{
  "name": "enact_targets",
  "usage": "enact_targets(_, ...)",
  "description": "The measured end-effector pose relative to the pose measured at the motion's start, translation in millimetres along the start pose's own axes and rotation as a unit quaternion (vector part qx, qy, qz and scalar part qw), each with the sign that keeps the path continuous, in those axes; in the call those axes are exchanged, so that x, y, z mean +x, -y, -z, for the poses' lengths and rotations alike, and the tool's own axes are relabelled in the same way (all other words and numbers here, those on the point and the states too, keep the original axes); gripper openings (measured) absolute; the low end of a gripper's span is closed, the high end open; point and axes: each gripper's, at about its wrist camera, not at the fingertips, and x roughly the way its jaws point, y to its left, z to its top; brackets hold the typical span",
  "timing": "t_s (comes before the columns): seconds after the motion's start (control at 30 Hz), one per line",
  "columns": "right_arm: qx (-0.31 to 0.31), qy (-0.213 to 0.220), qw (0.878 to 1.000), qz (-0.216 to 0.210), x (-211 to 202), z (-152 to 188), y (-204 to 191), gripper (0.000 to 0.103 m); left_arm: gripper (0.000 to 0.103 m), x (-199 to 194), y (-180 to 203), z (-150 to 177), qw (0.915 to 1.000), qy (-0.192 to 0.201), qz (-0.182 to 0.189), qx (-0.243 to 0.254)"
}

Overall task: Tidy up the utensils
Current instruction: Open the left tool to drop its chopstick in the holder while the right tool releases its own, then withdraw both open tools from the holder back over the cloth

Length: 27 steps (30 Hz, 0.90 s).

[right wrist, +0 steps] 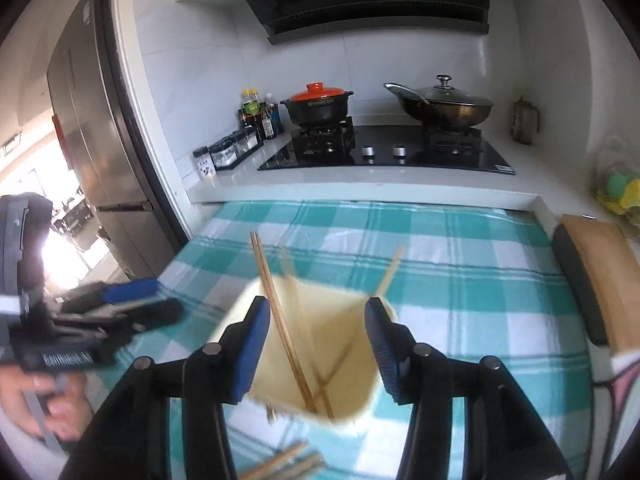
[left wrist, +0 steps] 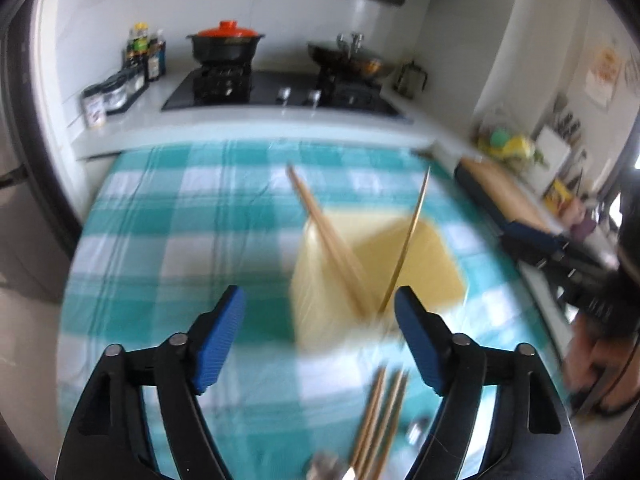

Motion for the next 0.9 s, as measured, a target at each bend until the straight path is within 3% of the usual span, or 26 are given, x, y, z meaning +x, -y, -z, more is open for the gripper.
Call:
enact_targets(0.1,-0.006,-0.026,0.999,0.02,-18.1,41.1,7.3,0.052,0.087,-7.7,-16.4,47.4,0.9994,-0.026,-0.024,0.006)
enact_targets(0.3,0.007,-0.082,0.993,0.084,-32.2,164.8,28.0,0.052,0.087,8.3,-54.1,160.6,0.9899,-0.066,-0.123,-0.026)
enact_targets(0.43,0.045,-0.102,0.985,0.129,-23.8,224.1,43.9,0.052,0.086,21.1,-65.0,196.8,0.9859,-0.066,-0.139,-0.065)
enact_targets(0.6,0.074,-0.098,0.982,0.145,-15.8,244.7,50.2,0.052,0.088,26.6,-59.9,207.6,0.983,-0.036,-0.171,-0.058)
enact_targets(0.77,0.056,-0.09,0.98,0.168,-12.2,250.0,41.4,0.053,0.101,29.0,-67.8,209.4,0.9812,-0.036,-0.174,-0.076)
enact_targets(0.9,0.061,-0.09,0.98,0.166,-11.1,250.4,43.9,0.055,0.103,32.6,-68.6,209.2,0.9801,-0.038,-0.18,-0.075)
